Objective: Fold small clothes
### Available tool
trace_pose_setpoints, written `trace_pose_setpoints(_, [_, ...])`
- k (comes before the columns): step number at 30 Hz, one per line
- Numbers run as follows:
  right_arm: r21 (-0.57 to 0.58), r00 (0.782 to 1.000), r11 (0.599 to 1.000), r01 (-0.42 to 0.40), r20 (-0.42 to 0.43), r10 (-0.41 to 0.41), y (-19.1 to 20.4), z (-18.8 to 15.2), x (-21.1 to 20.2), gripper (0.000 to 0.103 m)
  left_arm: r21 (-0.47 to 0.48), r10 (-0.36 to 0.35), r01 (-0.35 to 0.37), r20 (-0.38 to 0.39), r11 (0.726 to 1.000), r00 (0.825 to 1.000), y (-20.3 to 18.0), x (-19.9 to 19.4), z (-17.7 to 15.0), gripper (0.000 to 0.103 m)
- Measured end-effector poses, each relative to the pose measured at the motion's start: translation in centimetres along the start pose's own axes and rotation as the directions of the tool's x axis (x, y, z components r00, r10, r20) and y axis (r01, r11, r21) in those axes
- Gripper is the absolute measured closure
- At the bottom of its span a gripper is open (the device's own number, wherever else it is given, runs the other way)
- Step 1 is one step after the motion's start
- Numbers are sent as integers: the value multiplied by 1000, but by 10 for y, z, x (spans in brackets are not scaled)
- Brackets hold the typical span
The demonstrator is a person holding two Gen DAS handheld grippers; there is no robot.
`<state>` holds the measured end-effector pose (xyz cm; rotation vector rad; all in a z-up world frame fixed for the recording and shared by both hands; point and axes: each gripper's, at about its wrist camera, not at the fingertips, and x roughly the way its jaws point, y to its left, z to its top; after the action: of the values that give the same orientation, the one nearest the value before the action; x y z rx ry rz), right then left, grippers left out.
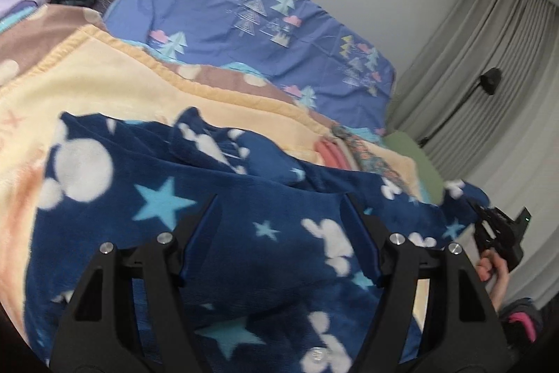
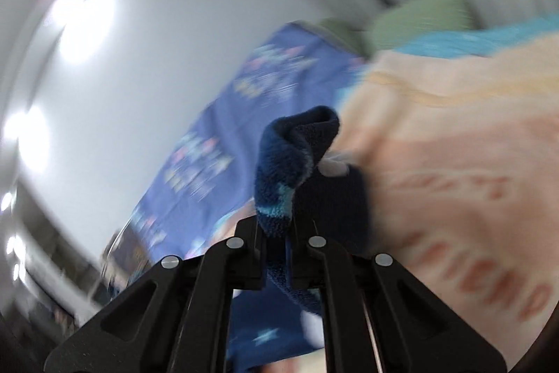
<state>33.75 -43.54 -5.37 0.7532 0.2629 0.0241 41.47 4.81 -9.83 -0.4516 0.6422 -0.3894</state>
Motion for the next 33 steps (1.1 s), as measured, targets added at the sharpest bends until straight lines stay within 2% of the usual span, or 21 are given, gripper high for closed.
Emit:
trace_pose_setpoints(3, [-140,993,986,-86,-86,75,45,-27,18,96,-16,-66,66,-17,998,998,-4,2,-2,32])
trace_pose_setpoints(5, [-224,980,964,-144,-171,107,73,-54,36,96,-33,-93,93,-25,995,995,-5,4,-3,32])
trace_pose_setpoints(9, [-333,926,907,-258,-354,133,112,-116,66,96,-101,-141,135,-56,986,988,3,13,-7,32])
trace_pose_setpoints(12, [-404,878,850,-337,-461,129,138,-161,77,96,-175,-198,179,-99,968,975,11,29,-14,32])
trace_pose_setpoints(13, [-436,859,819,-373,-497,127,148,-176,77,96,-196,-211,187,-111,963,971,13,33,-16,32])
trace_pose_setpoints(14, [-459,851,799,-389,-511,122,154,-185,75,96,-218,-222,192,-124,957,967,15,38,-19,32])
trace_pose_setpoints(16, [-537,832,719,-442,-545,103,174,-208,69,96,-260,-248,203,-153,944,957,19,48,-24,32])
trace_pose_setpoints(18, [-583,818,660,-473,-568,85,188,-226,62,96,-276,-236,181,-182,944,955,22,54,-27,32])
trace_pose_setpoints(20, [-602,808,632,-487,-586,64,187,-234,62,95,-289,-234,174,-187,941,954,25,55,-27,32])
trace_pose_setpoints(24, [-601,775,609,-518,-631,37,186,-245,64,91,-342,-271,200,-173,918,947,37,53,-25,31])
trace_pose_setpoints(25, [-605,768,595,-530,-639,34,188,-248,63,86,-351,-271,198,-174,915,946,39,52,-25,30])
trace_pose_setpoints(28, [-631,759,539,-558,-651,24,196,-262,56,61,-361,-283,199,-195,911,939,44,53,-23,28])
trace_pose_setpoints(30, [-644,756,516,-565,-655,11,200,-268,54,61,-362,-282,191,-217,912,935,44,55,-25,28])
trace_pose_setpoints(33, [-635,754,529,-563,-657,16,198,-265,56,61,-359,-272,174,-241,917,932,43,57,-26,32])
